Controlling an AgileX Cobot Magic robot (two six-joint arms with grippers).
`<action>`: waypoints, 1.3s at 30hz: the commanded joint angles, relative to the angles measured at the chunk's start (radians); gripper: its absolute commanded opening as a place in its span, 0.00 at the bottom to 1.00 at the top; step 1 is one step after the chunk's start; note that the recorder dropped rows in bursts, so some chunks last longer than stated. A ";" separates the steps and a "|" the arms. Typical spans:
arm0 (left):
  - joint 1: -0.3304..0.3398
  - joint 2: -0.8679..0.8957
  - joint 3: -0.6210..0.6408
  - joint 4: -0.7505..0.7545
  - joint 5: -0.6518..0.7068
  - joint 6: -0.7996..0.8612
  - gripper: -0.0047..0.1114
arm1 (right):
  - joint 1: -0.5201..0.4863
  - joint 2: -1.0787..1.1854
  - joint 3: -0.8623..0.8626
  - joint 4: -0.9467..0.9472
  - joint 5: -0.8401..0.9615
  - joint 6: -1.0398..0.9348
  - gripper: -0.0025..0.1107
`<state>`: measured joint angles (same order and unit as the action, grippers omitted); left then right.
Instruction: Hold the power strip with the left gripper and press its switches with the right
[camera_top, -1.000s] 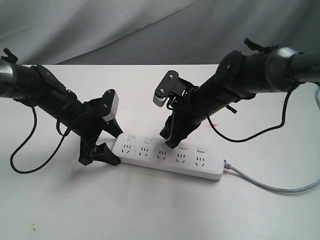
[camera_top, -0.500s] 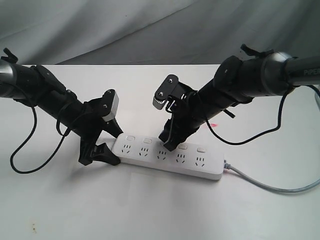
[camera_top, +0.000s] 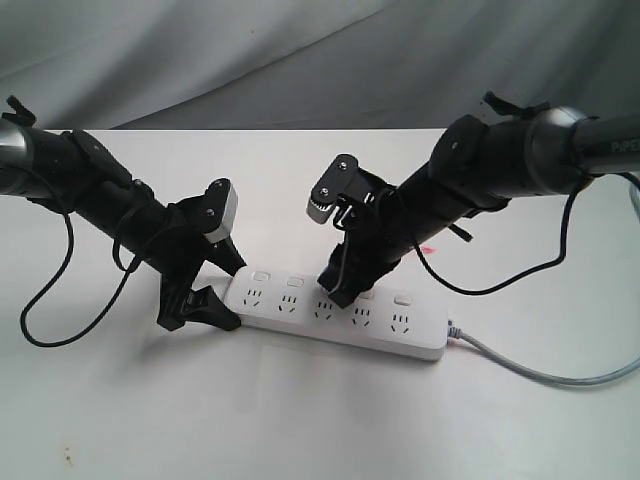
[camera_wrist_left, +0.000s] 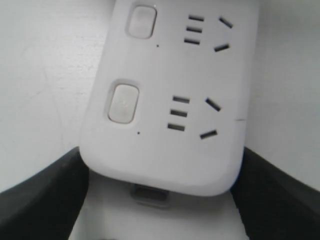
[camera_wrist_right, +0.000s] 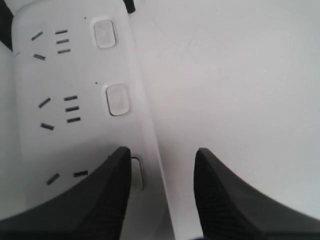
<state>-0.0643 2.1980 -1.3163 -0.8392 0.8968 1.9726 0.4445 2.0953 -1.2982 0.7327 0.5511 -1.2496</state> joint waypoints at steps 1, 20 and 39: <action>-0.006 0.007 0.002 0.012 -0.007 -0.003 0.61 | -0.005 0.006 0.034 -0.027 -0.030 -0.004 0.36; -0.006 0.007 0.002 0.012 -0.007 -0.003 0.61 | -0.005 0.011 0.034 -0.027 -0.046 -0.004 0.36; -0.006 0.007 0.002 0.012 -0.007 -0.003 0.61 | -0.005 0.010 0.027 0.003 -0.042 -0.004 0.36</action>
<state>-0.0643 2.1980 -1.3163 -0.8392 0.8968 1.9726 0.4405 2.0987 -1.2829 0.7493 0.5152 -1.2458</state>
